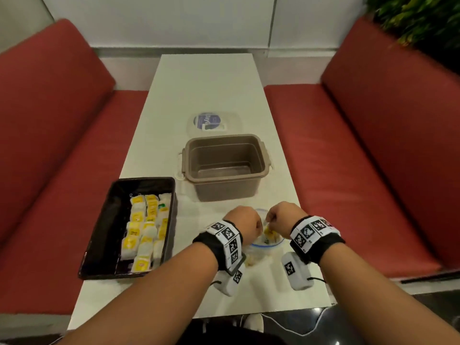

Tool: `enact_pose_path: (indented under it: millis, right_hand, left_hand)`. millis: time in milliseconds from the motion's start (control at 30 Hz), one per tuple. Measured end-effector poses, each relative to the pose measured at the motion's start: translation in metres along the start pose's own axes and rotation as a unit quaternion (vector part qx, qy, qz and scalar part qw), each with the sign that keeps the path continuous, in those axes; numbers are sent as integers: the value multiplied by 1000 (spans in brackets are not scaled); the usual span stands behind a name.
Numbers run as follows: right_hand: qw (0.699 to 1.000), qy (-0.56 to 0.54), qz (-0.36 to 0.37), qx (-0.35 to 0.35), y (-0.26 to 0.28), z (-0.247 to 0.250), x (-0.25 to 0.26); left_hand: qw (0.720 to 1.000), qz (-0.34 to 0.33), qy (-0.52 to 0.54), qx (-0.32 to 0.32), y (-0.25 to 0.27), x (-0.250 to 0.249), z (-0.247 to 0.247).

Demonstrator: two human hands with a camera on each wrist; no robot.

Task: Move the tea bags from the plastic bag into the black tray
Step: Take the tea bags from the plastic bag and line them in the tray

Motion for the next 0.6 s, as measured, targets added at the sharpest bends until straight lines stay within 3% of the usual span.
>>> enact_pose_path:
  millis: [133,367,467,600]
  right_hand:
    - [999,39,-11,3,-8,-20,-22]
    - [1000,-6,29,10,-13,-33,-33]
    - [999,-29,32,-6,-14,-33,-39]
    - [996,-72,36,-47,-14,-27,-48]
  left_hand:
    - [998,56,-1,9,-21,-5,-28]
    - [993,113,9,-17,-38,9,-47]
    - [992,125,23,-16,-40,11,-48]
    - [988,133,53,-60,-41,12,-43]
Point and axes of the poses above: each hand's wrist, its own y-axis away from the middle knuckle, its own z-axis out of the back of the hand, x = y × z, the point moved 9 cm from there along -y, towards the middle knuckle, and after that the axes turned 6 degrees about x, right-handed, at the moved point
